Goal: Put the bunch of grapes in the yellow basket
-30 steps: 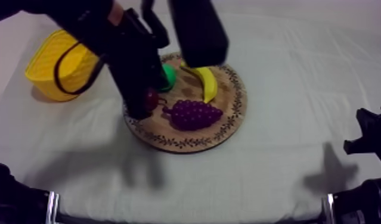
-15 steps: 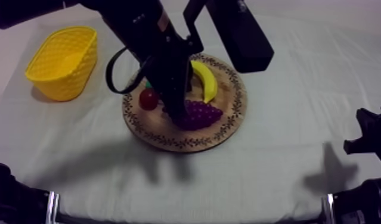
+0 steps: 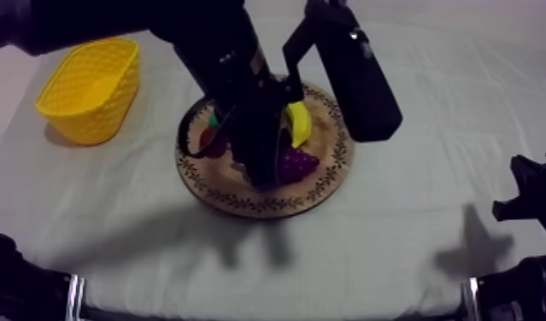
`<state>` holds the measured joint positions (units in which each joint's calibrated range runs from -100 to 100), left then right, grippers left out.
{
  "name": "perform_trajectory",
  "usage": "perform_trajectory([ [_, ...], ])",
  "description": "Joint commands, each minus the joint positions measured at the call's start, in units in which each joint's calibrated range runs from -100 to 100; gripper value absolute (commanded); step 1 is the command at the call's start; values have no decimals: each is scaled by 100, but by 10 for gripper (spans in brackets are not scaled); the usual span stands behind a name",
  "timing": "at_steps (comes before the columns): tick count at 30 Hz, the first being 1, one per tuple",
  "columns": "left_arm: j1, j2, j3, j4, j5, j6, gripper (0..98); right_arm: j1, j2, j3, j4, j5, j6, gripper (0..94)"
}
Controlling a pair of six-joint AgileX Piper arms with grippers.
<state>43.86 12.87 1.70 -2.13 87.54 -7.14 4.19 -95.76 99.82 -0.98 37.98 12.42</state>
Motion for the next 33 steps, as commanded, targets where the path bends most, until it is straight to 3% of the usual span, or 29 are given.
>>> perform_trajectory([
  [1, 21, 16, 30, -11, 6, -63, 635, 2, 0, -4, 3, 0, 1, 3],
  [10, 24, 152, 135, -21, -81, -110, 793, 2, 0, -4, 3, 0, 1, 3],
  [33, -198, 1761, -651, -12, -372, -253, 846, 2, 0, -4, 3, 0, 1, 3],
])
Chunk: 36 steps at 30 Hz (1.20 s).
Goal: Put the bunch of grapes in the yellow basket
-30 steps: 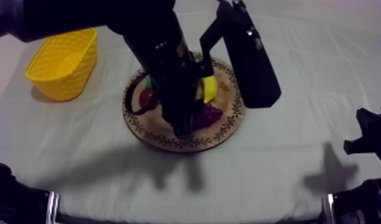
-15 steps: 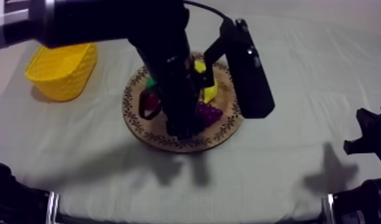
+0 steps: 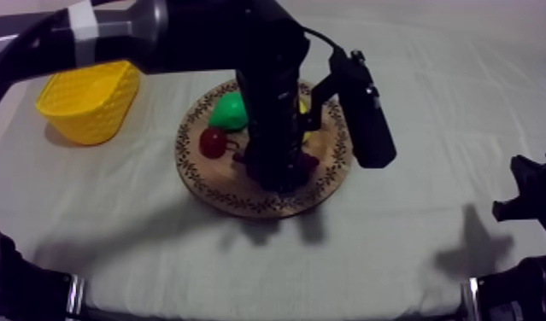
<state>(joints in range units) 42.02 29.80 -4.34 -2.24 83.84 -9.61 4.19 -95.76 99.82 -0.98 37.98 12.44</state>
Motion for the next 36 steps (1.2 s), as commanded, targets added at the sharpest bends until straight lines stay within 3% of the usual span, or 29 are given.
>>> perform_trajectory([
  [1, -35, 132, -103, 1, -2, -12, 845, 2, 0, -4, 3, 0, -1, 3],
  [24, -311, 1228, -757, 16, -11, -28, 837, 2, 0, -4, 3, 0, -1, 3],
  [36, -368, 1570, -922, 41, 71, 25, 738, 2, 0, -4, 3, 0, -1, 3],
])
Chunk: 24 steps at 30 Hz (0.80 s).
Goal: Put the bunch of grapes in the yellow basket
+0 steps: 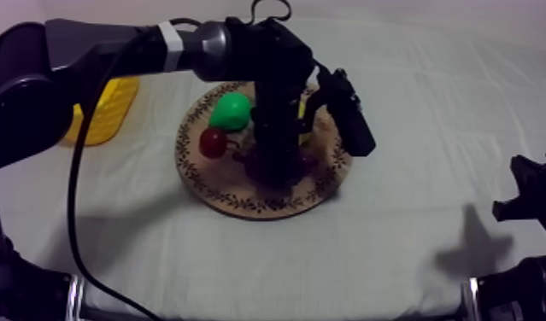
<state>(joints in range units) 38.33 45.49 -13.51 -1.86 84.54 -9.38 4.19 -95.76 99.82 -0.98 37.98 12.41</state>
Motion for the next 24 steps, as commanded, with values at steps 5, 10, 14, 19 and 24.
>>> perform_trajectory([
  [5, -13, 0, -16, 27, 11, 37, 638, 2, 0, -4, 3, 0, 2, 3],
  [10, -26, -18, 15, 39, -33, 87, 555, 2, 0, -4, 3, 0, 2, 3],
  [14, -23, -139, 129, 40, -112, 124, 533, 2, 0, -4, 3, 0, 2, 3],
  [19, -16, -448, 254, 41, -133, 157, 517, 2, 0, -4, 3, 0, 2, 3],
  [24, -21, -846, 388, 33, -105, 185, 510, 2, 0, -4, 3, 0, 2, 3],
])
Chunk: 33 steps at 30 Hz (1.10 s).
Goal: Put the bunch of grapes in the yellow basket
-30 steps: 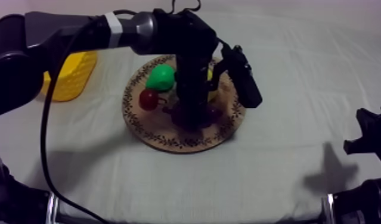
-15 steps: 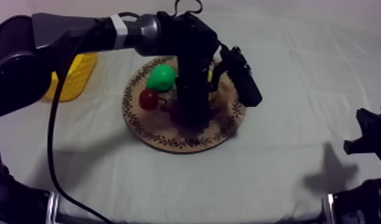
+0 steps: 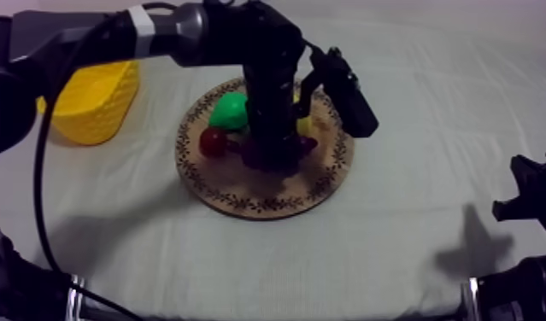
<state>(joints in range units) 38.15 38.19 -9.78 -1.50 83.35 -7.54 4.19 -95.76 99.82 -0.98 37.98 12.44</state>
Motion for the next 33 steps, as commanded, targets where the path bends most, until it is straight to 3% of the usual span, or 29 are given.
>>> perform_trajectory([
  [1, -4, -210, 39, -9, 26, 8, 509, 2, 0, -4, 3, 0, -1, 3],
  [20, -124, -2033, -34, -54, 715, 213, 513, 2, 0, -4, 3, 0, -1, 3],
  [33, -1151, -2451, 584, -34, 748, 96, 514, 2, 0, -4, 3, 0, -1, 3],
])
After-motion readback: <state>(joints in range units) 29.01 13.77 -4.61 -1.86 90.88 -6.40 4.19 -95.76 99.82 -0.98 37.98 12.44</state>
